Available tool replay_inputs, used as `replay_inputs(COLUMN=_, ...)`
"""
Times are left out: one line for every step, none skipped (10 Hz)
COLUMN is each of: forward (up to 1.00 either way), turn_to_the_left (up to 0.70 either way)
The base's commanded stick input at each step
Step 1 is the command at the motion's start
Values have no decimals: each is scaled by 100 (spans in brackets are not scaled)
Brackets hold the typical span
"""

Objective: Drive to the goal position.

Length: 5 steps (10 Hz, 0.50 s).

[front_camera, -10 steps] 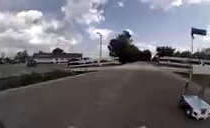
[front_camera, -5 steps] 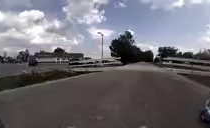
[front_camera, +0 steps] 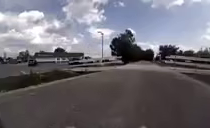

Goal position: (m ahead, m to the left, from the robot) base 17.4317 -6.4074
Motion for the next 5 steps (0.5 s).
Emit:
replay_inputs(forward=70, turn_to_the_left=-35)
replay_inputs(forward=70, turn_to_the_left=-35)
replay_inputs(forward=70, turn_to_the_left=-35)
replay_inputs(forward=70, turn_to_the_left=-35)
replay_inputs(forward=70, turn_to_the_left=-35)
